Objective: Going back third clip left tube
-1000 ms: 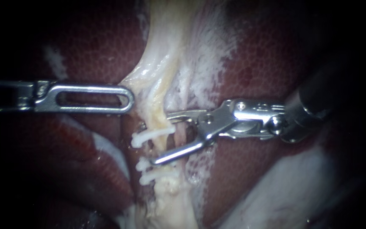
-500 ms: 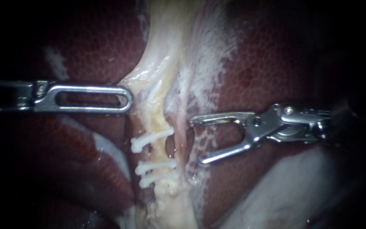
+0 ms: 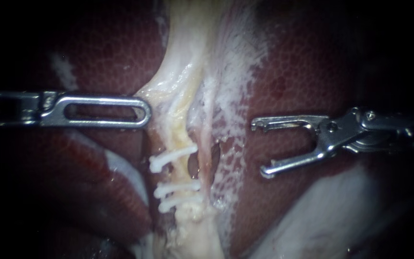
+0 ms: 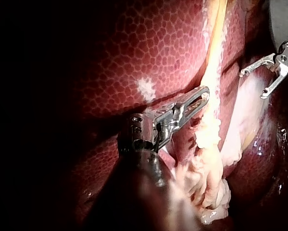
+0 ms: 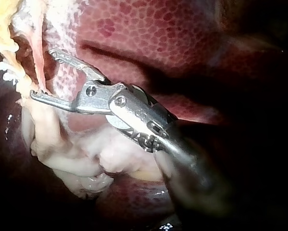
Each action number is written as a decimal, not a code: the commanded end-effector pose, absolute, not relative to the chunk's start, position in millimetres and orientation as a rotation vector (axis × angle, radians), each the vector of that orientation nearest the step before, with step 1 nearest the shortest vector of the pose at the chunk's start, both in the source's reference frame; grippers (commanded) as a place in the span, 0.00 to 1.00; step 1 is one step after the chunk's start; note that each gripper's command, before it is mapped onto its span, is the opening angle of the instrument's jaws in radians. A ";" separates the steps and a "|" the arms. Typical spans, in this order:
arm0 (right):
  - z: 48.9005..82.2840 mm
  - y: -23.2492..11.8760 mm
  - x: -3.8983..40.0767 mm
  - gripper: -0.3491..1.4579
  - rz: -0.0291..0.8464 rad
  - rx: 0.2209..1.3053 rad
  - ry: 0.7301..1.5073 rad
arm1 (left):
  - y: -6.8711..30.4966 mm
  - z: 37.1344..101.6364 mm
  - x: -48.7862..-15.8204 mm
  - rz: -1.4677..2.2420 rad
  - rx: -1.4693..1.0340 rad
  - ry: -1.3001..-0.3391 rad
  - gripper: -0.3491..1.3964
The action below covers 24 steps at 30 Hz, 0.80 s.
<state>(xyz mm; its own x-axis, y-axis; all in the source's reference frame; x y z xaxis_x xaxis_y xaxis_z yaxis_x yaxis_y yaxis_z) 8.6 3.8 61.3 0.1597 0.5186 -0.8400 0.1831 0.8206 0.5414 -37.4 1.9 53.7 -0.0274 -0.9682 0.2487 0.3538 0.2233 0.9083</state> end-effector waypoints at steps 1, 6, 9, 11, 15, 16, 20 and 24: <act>61.3 3.7 8.7 0.52 0.263 0.612 1.414 | 1.9 53.7 -37.5 -1.228 0.739 -1.100 0.00; 61.3 3.7 8.5 0.52 0.263 0.612 1.413 | 1.8 54.1 -37.6 -1.228 0.736 -1.100 0.00; 61.3 3.7 8.5 0.52 0.263 0.612 1.413 | 1.7 54.8 -37.9 -1.227 0.733 -1.101 0.00; 61.3 3.6 8.5 0.52 0.263 0.612 1.413 | 1.7 55.4 -38.1 -1.227 0.730 -1.105 0.00; 61.3 3.6 8.4 0.52 0.262 0.612 1.413 | 1.4 57.0 -39.0 -1.227 0.717 -1.094 0.00; 61.3 3.6 8.4 0.52 0.262 0.612 1.413 | 1.3 57.3 -39.2 -1.226 0.717 -1.092 0.00; 61.3 3.6 8.4 0.52 0.262 0.612 1.413 | 1.1 58.1 -40.3 -1.219 0.720 -1.087 0.00; 61.2 3.5 8.4 0.52 0.262 0.612 1.413 | 1.1 58.3 -41.1 -1.219 0.731 -1.086 0.00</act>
